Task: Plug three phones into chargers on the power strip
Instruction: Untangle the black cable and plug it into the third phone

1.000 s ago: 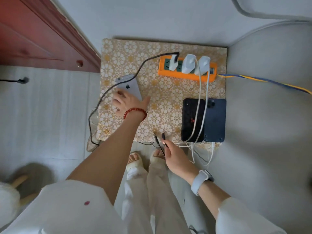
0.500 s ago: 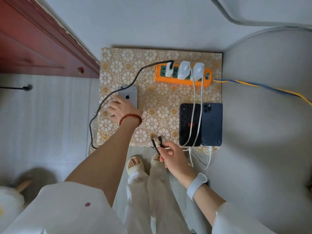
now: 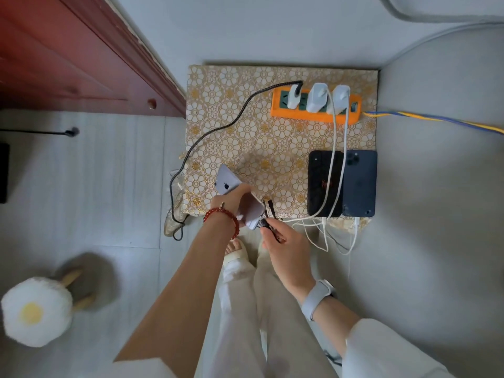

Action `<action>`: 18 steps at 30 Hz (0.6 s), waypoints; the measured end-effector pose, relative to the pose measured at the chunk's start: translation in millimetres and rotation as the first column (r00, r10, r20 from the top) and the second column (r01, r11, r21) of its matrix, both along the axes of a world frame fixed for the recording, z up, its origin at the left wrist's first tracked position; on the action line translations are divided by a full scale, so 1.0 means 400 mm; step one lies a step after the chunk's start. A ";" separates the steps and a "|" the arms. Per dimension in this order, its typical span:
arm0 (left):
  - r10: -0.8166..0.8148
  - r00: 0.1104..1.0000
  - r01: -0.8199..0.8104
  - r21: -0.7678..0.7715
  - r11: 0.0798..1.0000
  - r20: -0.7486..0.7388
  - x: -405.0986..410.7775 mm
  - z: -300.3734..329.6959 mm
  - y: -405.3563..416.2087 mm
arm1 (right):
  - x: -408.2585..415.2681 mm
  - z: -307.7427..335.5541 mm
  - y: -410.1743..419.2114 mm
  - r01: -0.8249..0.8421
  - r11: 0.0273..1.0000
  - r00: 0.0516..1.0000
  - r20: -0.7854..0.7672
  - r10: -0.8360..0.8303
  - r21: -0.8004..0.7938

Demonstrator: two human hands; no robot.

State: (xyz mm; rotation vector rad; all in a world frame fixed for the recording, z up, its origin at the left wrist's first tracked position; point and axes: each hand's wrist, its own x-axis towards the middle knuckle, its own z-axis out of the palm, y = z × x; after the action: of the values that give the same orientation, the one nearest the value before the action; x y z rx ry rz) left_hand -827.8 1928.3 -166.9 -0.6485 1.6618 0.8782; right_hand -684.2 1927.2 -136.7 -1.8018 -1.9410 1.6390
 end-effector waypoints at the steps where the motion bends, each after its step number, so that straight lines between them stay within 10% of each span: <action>1: 0.018 1.000 -0.018 0.000 1.000 0.013 -0.007 0.005 -0.001 | -0.005 0.007 -0.002 -0.001 1.000 1.000 0.007 0.001 0.001; 18: 0.058 0.998 -0.058 0.004 0.998 0.020 0.003 0.057 -0.019 | -0.001 0.043 -0.016 -0.093 0.991 0.991 0.104 0.083 0.094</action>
State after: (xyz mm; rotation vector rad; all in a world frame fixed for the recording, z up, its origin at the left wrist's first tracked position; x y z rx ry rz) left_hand -826.6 1920.7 -144.2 -0.7030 1.6297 0.9145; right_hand -684.6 1921.0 -119.6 -1.8194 -2.1319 1.4735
